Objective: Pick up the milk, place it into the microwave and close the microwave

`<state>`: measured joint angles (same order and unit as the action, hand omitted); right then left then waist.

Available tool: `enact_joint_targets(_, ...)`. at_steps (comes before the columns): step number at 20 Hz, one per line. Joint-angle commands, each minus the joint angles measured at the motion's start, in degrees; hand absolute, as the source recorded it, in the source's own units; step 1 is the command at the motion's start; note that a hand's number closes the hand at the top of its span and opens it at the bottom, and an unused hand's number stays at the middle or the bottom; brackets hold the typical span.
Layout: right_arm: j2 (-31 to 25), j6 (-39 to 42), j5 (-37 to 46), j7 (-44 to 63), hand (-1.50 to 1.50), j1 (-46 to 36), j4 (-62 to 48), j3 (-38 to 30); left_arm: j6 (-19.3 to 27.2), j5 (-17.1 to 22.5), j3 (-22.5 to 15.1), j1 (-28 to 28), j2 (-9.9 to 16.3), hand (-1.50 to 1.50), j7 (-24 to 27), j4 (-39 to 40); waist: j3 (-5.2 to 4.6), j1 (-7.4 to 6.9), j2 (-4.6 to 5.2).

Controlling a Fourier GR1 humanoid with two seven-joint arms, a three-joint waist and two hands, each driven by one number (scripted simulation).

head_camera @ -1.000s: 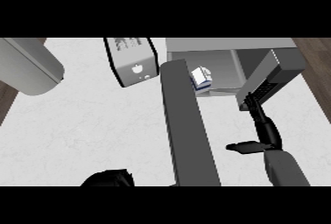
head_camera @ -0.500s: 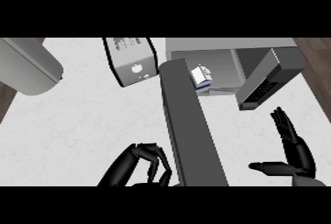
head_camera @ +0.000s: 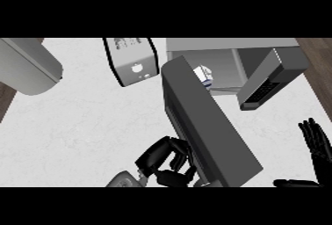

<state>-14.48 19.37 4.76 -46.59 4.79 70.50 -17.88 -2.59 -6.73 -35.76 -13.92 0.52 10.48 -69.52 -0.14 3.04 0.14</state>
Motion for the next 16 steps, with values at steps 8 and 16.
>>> enact_joint_targets(8, -3.80, 8.89, -9.00, 1.57, -1.50, 2.13, 9.88, 0.45, 19.29, 14.65, -18.64, -12.12, -0.50, 1.50, 0.28, 12.83, -0.08, 3.83, 0.55)
enact_joint_targets(16, -6.75, 10.63, -12.69, 4.82, -1.50, 1.12, 16.22, 2.36, 29.57, 22.43, -18.39, -18.65, -0.50, 1.50, -0.16, 12.25, -0.23, 7.74, 1.13)
